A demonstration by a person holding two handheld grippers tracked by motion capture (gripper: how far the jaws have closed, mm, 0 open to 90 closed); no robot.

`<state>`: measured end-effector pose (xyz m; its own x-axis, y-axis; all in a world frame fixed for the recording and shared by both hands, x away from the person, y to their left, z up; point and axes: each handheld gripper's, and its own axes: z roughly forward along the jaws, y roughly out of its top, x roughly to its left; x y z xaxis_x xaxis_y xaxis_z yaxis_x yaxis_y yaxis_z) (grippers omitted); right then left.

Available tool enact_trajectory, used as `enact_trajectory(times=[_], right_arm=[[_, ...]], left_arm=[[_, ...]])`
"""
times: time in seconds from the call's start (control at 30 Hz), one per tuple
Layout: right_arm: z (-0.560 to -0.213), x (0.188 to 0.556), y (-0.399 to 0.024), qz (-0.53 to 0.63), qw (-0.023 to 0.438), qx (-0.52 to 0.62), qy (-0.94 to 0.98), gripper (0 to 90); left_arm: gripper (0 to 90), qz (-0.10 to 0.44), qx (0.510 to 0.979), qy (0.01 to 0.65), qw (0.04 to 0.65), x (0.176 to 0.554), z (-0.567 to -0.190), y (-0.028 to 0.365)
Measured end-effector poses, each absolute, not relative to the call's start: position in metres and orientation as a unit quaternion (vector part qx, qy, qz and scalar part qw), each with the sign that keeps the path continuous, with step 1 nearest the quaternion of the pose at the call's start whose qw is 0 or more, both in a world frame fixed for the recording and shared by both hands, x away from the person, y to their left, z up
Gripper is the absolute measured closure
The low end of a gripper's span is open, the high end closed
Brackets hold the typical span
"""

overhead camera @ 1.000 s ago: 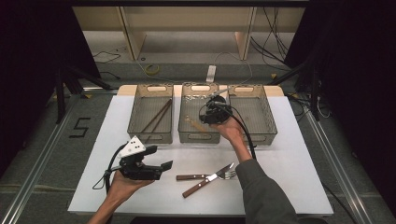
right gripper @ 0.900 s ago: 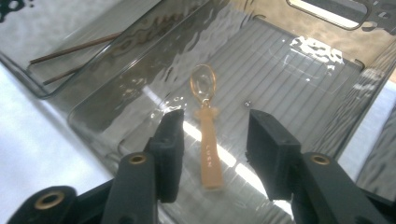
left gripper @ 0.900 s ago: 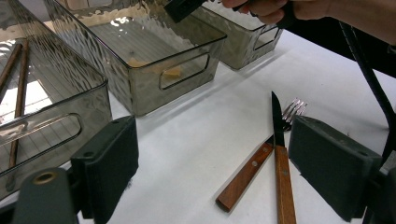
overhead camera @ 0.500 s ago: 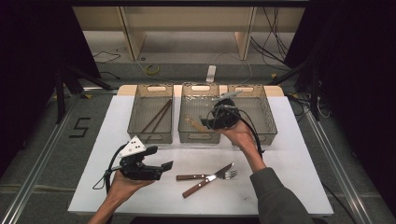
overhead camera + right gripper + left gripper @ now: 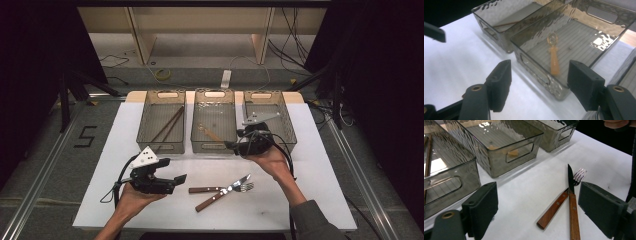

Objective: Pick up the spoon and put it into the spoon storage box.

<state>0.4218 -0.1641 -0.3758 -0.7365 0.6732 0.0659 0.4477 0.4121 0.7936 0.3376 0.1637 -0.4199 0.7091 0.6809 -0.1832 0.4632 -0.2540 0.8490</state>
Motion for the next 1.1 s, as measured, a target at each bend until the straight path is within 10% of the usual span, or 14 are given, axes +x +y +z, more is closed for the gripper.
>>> enact_trajectory(times=[1.1], right_arm=[[-0.413, 0.357, -0.229, 0.488, 0.104, 0.364, 0.786, 32.7]], left_arm=[[15.7, 0.061, 0.82, 0.366, 0.435, 0.337, -0.428, 0.136]])
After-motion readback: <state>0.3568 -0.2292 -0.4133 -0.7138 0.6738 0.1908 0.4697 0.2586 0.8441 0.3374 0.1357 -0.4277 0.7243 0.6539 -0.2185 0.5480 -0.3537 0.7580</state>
